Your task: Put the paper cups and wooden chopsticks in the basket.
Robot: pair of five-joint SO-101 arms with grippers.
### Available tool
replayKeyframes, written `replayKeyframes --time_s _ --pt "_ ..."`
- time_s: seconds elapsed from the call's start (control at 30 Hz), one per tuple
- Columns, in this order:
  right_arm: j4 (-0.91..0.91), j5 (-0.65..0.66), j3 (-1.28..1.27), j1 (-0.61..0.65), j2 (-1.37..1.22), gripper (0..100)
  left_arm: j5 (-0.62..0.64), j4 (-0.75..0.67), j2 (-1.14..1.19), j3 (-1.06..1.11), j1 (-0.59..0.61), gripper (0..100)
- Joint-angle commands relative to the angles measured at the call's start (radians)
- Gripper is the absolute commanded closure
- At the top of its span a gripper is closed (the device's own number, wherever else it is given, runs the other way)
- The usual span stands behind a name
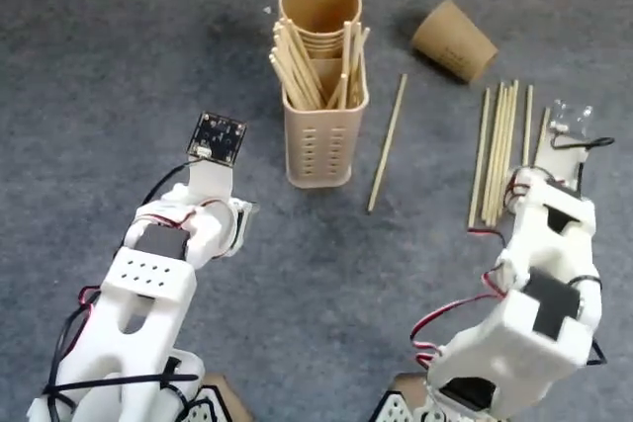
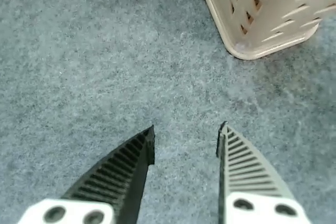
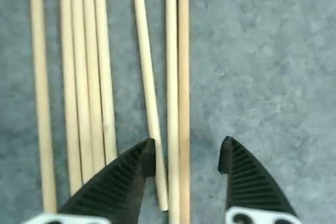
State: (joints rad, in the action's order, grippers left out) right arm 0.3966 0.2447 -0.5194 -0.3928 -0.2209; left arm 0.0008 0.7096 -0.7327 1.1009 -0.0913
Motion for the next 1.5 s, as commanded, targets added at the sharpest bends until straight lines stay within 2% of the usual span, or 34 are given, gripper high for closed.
replayKeyframes --time_s 0.0,0.2,0.3,0.33,0.53,0.8,0.93,1.07,1.27,1.47 --pt "-0.048 0.006 0.045 -0.015 -0.053 79.6 -0.008 -0.017 -0.021 -0.007 -0.008 80" --pt "-0.113 0.006 0.054 -0.036 -0.166 81.5 -0.008 -0.017 -0.021 -0.007 -0.008 80" --pt "-0.113 0.005 0.056 -0.051 -0.165 97.9 -0.008 -0.017 -0.021 -0.007 -0.008 80" --pt "-0.111 0.003 0.07 -0.051 -0.159 99.8 -0.008 -0.017 -0.021 -0.007 -0.008 80" --pt "-0.107 0.0 0.102 -0.051 -0.031 99.4 -0.008 -0.017 -0.021 -0.007 -0.008 80" --pt "-0.044 -0.178 0.081 -0.024 0.314 99.4 -0.008 -0.017 -0.021 -0.007 -0.01 80" --pt "-0.027 -0.249 0.081 0.028 0.507 99.4 -0.008 -0.017 -0.021 -0.007 -0.01 80" --pt "-0.031 -0.256 0.088 0.148 0.659 98.8 -0.008 -0.017 -0.021 -0.007 -0.008 80" --pt "-0.22 -0.264 0.079 0.317 0.748 99.2 -0.008 -0.017 -0.021 -0.007 -0.007 80" --pt "-0.598 -0.265 0.077 0.426 0.745 99.3 -0.008 -0.017 -0.021 -0.007 -0.007 80"
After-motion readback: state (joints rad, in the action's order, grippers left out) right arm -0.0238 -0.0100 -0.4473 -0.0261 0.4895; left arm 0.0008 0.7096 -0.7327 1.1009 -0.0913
